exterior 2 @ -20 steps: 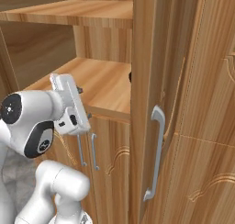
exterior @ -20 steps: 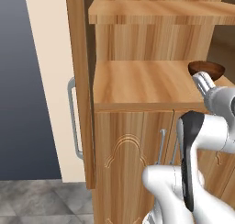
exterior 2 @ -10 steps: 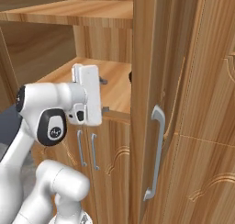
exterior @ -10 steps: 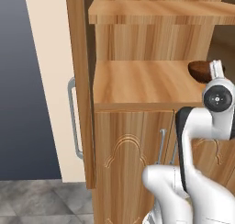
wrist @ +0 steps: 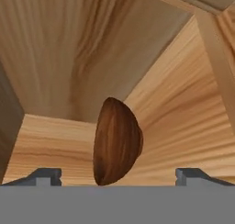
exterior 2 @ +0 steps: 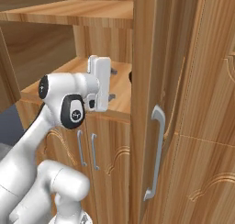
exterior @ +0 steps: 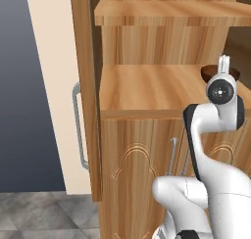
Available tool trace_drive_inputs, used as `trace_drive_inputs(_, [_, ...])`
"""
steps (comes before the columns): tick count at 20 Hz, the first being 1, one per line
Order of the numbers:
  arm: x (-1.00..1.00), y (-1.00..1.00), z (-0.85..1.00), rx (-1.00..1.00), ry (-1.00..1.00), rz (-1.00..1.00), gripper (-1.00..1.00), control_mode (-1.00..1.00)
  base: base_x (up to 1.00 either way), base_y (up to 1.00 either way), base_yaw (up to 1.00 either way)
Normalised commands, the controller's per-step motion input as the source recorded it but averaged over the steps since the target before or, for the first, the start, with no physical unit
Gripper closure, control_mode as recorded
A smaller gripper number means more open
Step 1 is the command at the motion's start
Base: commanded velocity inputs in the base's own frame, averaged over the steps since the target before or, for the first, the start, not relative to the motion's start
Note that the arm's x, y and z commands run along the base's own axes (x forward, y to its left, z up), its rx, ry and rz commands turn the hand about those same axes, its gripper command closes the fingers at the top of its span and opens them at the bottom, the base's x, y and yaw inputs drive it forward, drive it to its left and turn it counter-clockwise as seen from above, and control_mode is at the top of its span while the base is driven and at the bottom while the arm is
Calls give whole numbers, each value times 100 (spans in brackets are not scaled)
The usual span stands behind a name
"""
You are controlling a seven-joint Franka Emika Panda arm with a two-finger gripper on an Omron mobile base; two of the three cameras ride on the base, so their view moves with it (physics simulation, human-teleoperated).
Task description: Take the smaller bowl and place it next to the appetizer plate on the dining counter , and place the larger bowl next to the plate with cooked food.
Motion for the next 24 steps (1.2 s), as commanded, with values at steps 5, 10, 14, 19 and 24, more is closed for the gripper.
trace_drive_inputs(5, [42, -22, 0, 26, 20, -8, -100, -100, 0, 0, 0])
trace_drive_inputs(10, [55, -25, -4, 13, 0, -4, -100, -100, 0, 0, 0])
trace_drive_inputs(14, [48, -36, -24, 12, 5, -1, -100, -100, 0, 0, 0])
trace_drive_inputs(19, [50, -28, -31, 9, 7, -1, -100, -100, 0, 0, 0])
trace_drive_inputs(24, [51, -19, -29, 6, 6, -2, -100, -100, 0, 0, 0])
